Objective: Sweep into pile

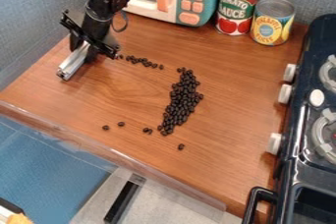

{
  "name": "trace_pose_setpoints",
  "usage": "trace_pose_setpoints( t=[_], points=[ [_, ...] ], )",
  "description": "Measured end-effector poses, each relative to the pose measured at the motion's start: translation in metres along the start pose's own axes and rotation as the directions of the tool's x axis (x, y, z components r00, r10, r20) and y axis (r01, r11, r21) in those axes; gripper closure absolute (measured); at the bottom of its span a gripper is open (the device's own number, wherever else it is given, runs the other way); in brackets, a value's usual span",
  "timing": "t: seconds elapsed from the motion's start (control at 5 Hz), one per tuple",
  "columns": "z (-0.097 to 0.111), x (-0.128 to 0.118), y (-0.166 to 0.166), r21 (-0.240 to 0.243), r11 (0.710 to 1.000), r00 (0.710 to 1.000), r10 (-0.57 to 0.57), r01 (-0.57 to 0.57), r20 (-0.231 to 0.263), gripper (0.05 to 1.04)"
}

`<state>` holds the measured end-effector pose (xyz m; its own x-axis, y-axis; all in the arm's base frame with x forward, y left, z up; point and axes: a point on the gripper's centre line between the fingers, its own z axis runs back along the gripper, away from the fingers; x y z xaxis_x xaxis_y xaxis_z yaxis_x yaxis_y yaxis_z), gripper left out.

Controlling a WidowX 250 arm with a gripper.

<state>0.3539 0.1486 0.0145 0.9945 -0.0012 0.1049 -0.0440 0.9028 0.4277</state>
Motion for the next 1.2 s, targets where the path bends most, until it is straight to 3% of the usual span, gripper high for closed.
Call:
trace_pose_setpoints(
  t=[1.2],
  points=[
    [0.034, 0.009, -0.077, -0.031, 0.991, 0.989, -0.127, 0.129, 0.078, 0.703]
  ],
)
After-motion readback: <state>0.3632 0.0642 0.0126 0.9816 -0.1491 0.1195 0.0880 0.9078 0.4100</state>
